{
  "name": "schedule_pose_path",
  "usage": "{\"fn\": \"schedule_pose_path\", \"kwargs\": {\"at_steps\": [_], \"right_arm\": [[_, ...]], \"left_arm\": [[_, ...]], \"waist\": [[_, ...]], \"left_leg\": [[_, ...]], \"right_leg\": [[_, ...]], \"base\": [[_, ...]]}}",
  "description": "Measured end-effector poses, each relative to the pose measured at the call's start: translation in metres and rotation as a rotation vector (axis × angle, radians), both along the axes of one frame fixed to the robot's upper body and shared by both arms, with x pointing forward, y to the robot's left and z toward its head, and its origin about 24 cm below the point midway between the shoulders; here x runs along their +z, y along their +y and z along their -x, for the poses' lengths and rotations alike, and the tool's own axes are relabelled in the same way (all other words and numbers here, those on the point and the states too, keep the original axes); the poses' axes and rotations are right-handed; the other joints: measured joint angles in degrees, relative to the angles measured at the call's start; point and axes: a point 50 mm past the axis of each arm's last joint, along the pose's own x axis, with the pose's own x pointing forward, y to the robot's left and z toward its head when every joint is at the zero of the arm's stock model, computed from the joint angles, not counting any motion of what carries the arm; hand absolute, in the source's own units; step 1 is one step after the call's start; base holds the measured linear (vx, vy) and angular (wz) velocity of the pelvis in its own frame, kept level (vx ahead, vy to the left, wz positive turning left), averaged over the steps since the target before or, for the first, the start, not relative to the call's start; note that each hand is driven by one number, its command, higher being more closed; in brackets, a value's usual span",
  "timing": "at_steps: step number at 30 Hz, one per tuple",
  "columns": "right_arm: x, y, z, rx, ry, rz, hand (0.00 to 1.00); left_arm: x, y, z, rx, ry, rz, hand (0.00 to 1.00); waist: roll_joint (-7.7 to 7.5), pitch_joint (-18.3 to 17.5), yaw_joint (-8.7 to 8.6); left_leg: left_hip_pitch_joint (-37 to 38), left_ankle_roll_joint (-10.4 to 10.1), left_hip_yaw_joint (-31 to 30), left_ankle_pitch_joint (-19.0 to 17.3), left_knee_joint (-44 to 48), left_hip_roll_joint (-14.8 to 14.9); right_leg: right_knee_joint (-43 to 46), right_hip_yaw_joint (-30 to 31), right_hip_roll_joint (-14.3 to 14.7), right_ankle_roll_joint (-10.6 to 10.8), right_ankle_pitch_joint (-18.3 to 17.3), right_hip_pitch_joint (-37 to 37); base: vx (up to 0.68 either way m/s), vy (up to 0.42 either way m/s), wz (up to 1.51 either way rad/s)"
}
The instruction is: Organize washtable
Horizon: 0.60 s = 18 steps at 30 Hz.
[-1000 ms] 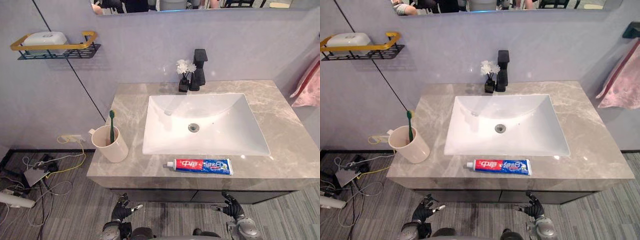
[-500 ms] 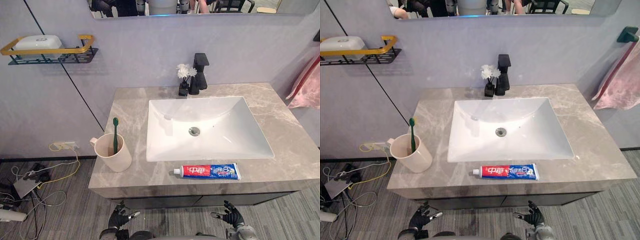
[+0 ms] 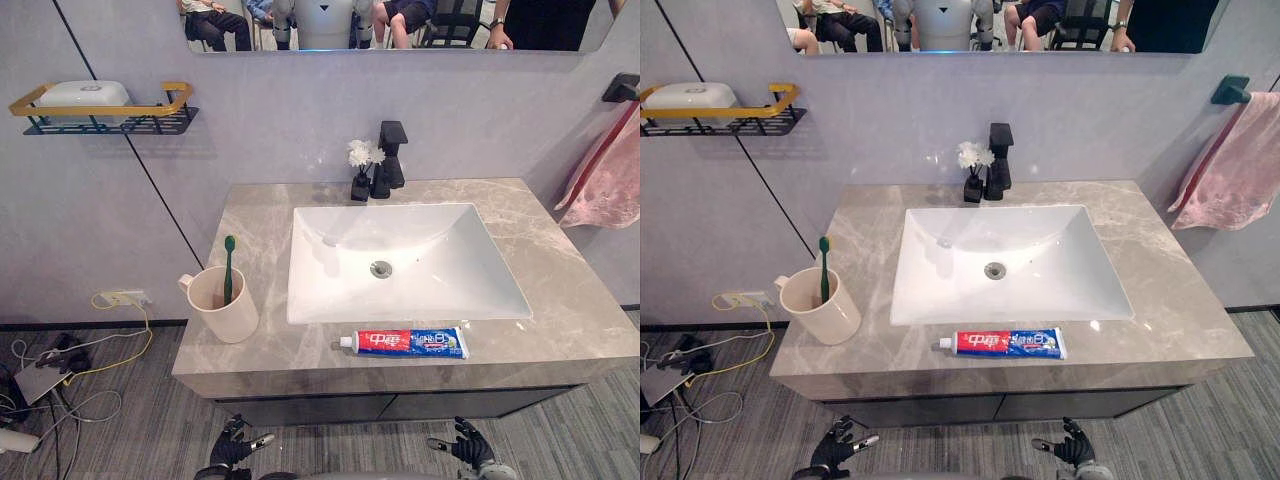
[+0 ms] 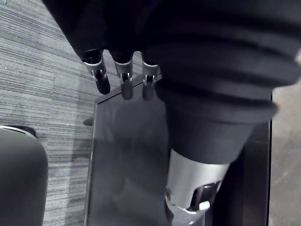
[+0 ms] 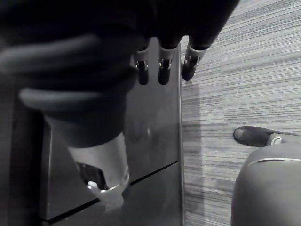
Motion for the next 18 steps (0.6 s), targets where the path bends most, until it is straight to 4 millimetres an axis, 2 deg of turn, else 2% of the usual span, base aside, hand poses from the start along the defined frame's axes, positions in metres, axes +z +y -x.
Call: {"fn": "schedule_pose_path", "kwargs": {"at_steps": [4,8,14,18], "right_arm": [[-0.002,-0.001,0.004,-0.019,0.015,-0.007,0.0],[-0.005,-0.008,0.013,-0.115,0.034,-0.025,0.0],[-0.005,-0.014,0.016,-0.186,0.028,-0.02,0.0],[-0.002,-0.017,0.009,-0.204,0.006,-0.018,0.0]], "left_arm": [[0.0,-0.002,-0.002,-0.012,-0.003,-0.002,0.0],[0.001,-0.011,-0.01,-0.055,-0.012,0.0,0.0],[-0.002,-0.009,-0.009,-0.047,0.011,-0.015,0.0],[-0.001,-0.004,-0.01,-0.029,0.009,-0.028,0.0]], "waist": [[-0.08,0.0,-0.08],[0.1,0.0,-0.09],[-0.02,0.0,-0.06],[-0.05,0.0,-0.05]], "left_leg": [[0.7,0.1,-0.3,1.8,-3.2,-0.5],[0.7,0.2,-1.3,4.0,-7.0,-1.0],[0.6,0.2,-1.9,4.2,-8.0,-1.3],[0.6,0.2,-2.3,4.2,-7.9,-1.4]], "right_leg": [[-0.3,-0.6,-0.3,0.0,0.0,-0.3],[-0.9,-1.9,-0.6,0.2,0.2,-1.3],[-2.2,-2.8,-0.8,0.5,0.3,-0.8],[-2.3,-3.6,-0.9,0.5,0.3,0.0]], "base": [[-0.01,-0.013,0.06],[0.0,-0.022,0.13],[0.03,-0.007,0.07],[0.03,-0.017,0.09]]}}
